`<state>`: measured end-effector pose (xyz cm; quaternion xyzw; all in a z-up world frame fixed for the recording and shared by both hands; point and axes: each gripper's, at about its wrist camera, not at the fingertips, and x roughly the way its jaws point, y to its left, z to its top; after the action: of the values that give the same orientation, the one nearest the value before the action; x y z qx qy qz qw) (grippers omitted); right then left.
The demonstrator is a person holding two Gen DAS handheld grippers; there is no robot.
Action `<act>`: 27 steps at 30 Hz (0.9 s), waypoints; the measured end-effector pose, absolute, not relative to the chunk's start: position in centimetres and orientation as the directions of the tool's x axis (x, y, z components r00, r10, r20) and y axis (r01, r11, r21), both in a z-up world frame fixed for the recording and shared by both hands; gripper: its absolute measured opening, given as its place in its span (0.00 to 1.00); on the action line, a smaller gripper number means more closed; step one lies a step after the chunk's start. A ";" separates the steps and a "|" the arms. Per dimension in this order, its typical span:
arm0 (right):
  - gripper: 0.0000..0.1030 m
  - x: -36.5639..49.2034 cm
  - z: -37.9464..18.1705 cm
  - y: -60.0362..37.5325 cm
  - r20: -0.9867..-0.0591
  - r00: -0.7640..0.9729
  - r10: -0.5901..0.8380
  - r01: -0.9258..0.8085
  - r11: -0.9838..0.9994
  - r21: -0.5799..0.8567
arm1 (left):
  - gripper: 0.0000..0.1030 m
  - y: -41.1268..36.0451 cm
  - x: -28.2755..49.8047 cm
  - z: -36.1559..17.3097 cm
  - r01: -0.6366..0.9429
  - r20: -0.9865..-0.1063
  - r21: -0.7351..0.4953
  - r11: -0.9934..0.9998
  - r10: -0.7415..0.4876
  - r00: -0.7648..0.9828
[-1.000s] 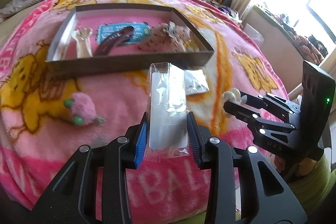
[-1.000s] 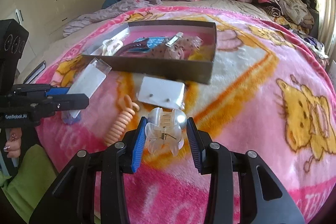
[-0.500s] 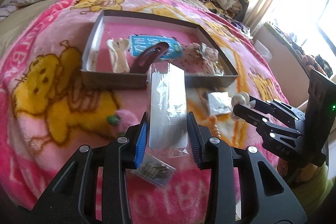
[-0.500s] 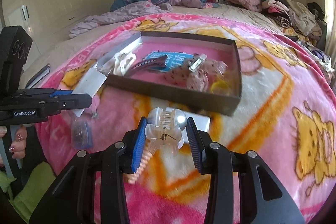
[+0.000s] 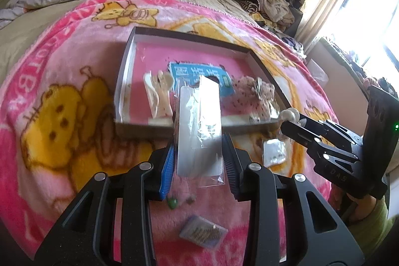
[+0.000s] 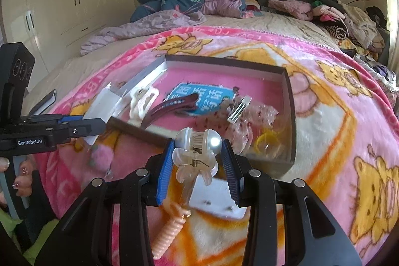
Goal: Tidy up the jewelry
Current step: 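Carry both items over the tray and open both tools to drop them inside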
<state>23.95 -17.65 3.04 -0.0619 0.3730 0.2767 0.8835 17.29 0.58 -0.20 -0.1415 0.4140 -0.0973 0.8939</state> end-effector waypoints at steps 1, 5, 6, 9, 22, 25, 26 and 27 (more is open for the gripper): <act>0.36 24.3 3.1 -17.7 -0.691 0.572 0.441 -0.531 0.842 0.098 | 0.27 0.6 17.5 -0.1 0.058 -0.711 -0.334 0.941 -0.292 0.640; 0.36 25.6 3.5 -18.1 -0.684 0.590 0.429 -0.513 0.853 0.093 | 0.27 0.3 18.9 0.4 0.071 -0.702 -0.334 0.940 -0.298 0.646; 0.36 25.9 3.5 -18.3 -0.682 0.594 0.426 -0.508 0.856 0.092 | 0.27 0.2 19.1 0.5 0.073 -0.701 -0.334 0.940 -0.299 0.647; 0.36 26.8 3.6 -18.8 -0.678 0.609 0.412 -0.494 0.866 0.082 | 0.27 -0.2 20.3 0.6 0.080 -0.699 -0.336 0.938 -0.306 0.647; 0.36 30.3 3.0 -20.6 -0.682 0.639 0.356 -0.436 0.898 0.060 | 0.27 -3.4 25.2 0.2 0.133 -0.708 -0.329 0.935 -0.337 0.620; 0.36 31.0 2.7 -20.9 -0.687 0.640 0.345 -0.424 0.904 0.058 | 0.27 -4.1 25.9 -0.6 0.139 -0.716 -0.333 0.932 -0.346 0.607; 0.36 31.2 2.5 -21.0 -0.688 0.641 0.340 -0.419 0.906 0.058 | 0.27 -4.3 26.0 -0.9 0.141 -0.718 -0.335 0.932 -0.349 0.602; 0.36 31.4 2.4 -21.1 -0.689 0.641 0.338 -0.415 0.908 0.059 | 0.27 -4.5 26.2 -1.2 0.143 -0.721 -0.338 0.930 -0.353 0.596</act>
<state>31.41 -21.09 2.42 -0.0523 0.3689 0.2082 0.9043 26.21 -4.45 -1.15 -0.1232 0.4267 -0.1403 0.8849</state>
